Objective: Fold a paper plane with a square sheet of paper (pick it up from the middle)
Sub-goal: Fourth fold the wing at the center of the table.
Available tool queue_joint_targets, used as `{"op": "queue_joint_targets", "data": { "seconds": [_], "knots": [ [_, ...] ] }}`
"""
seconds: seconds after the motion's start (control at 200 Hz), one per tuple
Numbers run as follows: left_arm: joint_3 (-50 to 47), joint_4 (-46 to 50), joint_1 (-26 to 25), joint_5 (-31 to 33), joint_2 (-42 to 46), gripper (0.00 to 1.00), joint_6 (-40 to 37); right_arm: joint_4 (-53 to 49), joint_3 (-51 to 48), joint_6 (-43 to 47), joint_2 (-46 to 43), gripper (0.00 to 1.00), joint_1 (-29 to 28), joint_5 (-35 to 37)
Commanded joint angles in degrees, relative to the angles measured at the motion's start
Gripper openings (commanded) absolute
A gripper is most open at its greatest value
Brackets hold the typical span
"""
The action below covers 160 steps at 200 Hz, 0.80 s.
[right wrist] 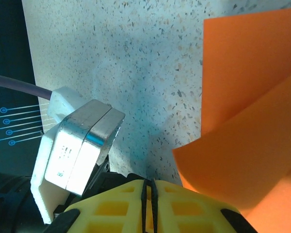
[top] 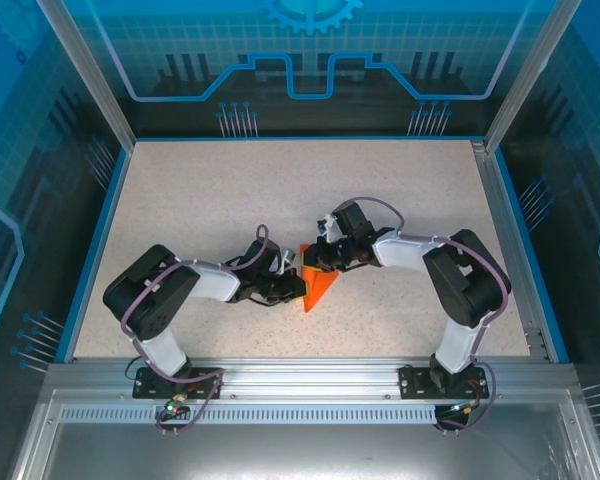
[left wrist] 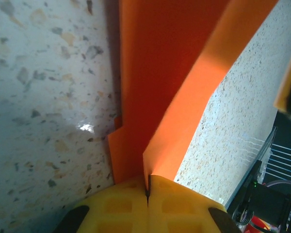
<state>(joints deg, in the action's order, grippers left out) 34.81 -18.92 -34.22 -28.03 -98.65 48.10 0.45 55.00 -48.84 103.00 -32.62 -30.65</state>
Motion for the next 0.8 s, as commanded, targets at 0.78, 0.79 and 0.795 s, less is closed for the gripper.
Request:
{"op": "queue_joint_targets", "data": {
  "seconds": [0.78, 0.79, 0.795],
  "knots": [
    [1.1, 6.7, 0.2, -1.3, -3.1, 0.03, -2.5, -6.2, 1.6, 2.1, 6.2, 0.12, 0.3, 6.8],
    [1.1, 6.6, 0.3, -1.3, -3.2, 0.03, -2.5, -6.2, 1.6, 2.1, 6.3, 0.12, 0.3, 6.9],
    [1.1, 6.6, 0.3, -1.2, -3.2, 0.03, -2.5, -6.2, 1.5, 2.1, 6.3, 0.12, 0.3, 6.9]
  ]
}}
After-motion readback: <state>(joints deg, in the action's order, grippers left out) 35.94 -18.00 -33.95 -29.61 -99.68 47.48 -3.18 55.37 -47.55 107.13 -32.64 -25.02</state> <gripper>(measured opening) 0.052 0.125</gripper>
